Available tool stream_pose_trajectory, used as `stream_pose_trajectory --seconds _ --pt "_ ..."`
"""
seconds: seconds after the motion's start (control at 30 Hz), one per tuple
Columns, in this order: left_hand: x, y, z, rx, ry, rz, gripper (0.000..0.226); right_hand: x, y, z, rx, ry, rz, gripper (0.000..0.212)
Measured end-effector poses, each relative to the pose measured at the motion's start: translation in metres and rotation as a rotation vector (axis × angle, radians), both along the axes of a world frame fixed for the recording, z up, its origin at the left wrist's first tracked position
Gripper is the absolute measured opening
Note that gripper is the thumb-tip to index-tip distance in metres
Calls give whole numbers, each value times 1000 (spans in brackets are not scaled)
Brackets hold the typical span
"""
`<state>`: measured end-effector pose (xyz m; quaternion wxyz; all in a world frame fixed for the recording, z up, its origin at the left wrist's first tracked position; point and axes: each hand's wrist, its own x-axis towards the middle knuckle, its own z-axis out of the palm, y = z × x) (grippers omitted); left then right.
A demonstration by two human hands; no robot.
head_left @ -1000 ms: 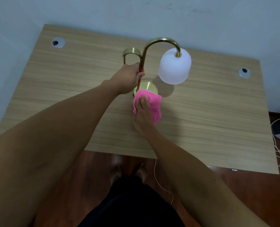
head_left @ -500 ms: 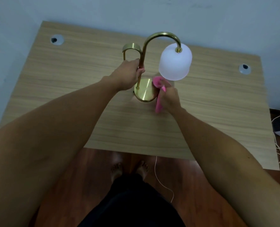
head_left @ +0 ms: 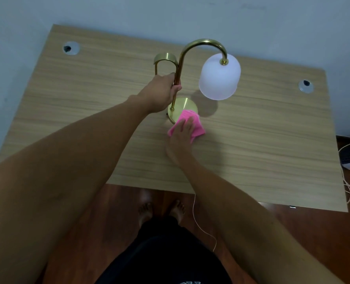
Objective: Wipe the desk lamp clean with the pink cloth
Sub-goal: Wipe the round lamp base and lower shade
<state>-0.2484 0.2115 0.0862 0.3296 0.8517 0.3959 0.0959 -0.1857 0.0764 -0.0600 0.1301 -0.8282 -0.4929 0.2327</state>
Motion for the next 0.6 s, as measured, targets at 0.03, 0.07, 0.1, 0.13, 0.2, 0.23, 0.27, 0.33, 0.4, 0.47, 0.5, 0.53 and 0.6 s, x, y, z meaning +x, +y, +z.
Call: stream_pose_trajectory --seconds 0.03,0.07,0.1,0.13,0.2,0.23,0.27,0.33,0.4,0.47,0.5,0.53,0.6 --pt "0 0 1 0 1 -2 23 -11 -4 7 11 17 -9 57" --pt "0 0 1 -4 1 -2 23 -18 -7 13 29 9 27 56" --pt "0 0 1 -9 1 -1 23 -24 -10 20 42 46 55 54" --pt "0 0 2 -15 2 -1 22 -27 -11 24 71 134 59 55" --pt "0 0 2 -27 2 2 22 -28 -12 35 189 184 114 59" --pt "0 0 2 -32 2 2 21 -26 -9 40 278 162 106 59" --pt "1 0 2 -35 -1 1 21 -21 -4 39 347 154 123 58" --pt "2 0 2 -37 -1 4 21 -3 6 47 329 48 248 57" --pt "2 1 1 -33 5 11 21 16 18 46 260 -119 401 56" --pt "2 1 1 -36 10 14 22 33 21 41 143 -256 583 56" --pt "2 1 1 -42 10 14 23 42 21 34 117 -339 674 58" --pt "2 1 1 -46 9 13 23 49 20 21 120 -389 744 60" --pt "3 1 2 -45 4 8 23 60 13 15 76 -435 846 61"
